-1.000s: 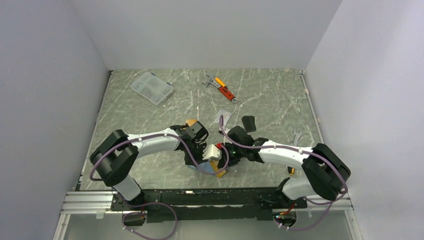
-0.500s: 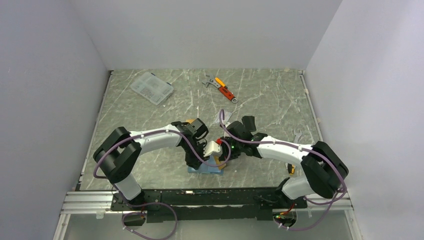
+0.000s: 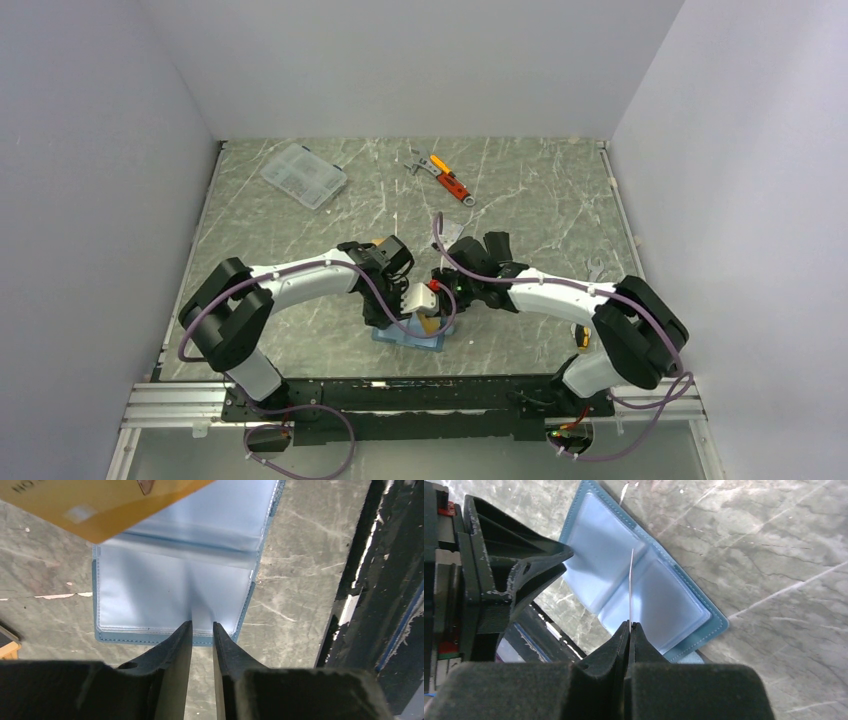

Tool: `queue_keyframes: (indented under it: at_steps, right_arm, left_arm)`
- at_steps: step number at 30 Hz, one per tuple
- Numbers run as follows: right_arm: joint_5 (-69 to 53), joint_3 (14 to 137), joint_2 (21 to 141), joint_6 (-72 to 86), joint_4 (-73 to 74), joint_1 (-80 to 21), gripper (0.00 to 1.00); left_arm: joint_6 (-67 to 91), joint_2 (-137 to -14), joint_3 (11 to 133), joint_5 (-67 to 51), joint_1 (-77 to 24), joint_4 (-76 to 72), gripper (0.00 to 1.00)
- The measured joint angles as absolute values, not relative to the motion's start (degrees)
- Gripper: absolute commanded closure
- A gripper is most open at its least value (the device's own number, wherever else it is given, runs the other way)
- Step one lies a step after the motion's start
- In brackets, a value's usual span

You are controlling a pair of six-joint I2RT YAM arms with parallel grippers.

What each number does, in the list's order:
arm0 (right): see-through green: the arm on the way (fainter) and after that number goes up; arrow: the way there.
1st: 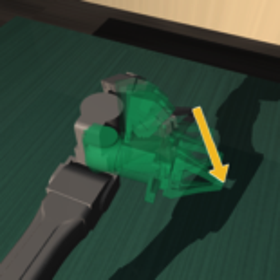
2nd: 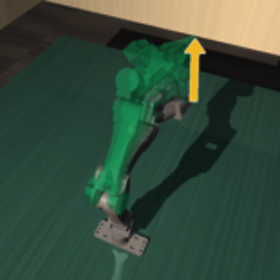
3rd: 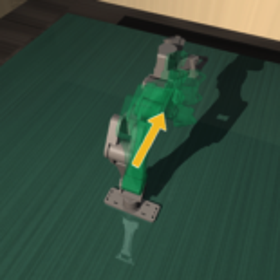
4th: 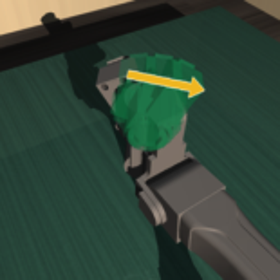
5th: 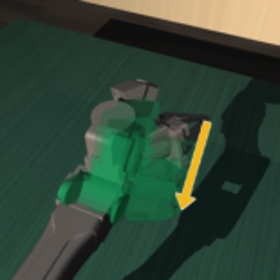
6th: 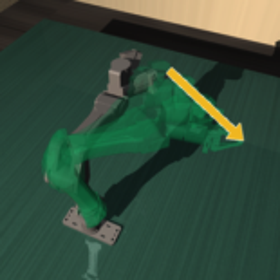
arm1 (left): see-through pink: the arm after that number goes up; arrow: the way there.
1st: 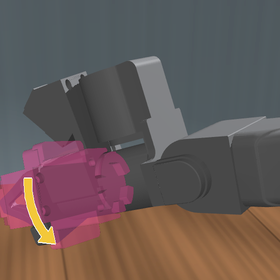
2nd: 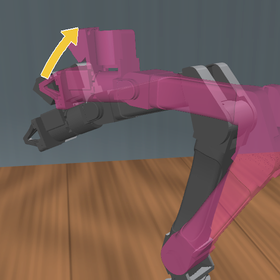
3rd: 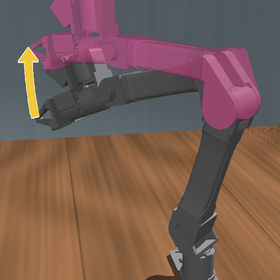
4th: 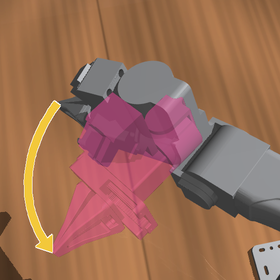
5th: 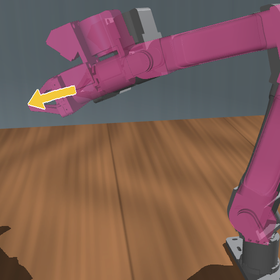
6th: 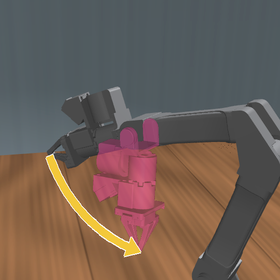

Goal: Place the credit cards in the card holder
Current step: Insert the credit card into the card holder.

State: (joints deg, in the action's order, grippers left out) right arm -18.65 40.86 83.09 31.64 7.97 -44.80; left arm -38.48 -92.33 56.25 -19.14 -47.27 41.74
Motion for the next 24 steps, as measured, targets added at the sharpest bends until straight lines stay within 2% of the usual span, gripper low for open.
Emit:
queue_keyframes:
  at_steps: [13,24]
  right_arm:
    - [-19.8,42.4,87.9,35.4,7.6,-47.7,1.00]
    - [-15.5,51.1,91.4,31.2,17.8,-48.2,1.00]
  left_arm:
    - [-41.8,-91.5,55.2,-18.6,-47.1,44.2,0.72]
    - [-42.1,-89.9,59.9,-28.8,-46.6,52.5,0.64]
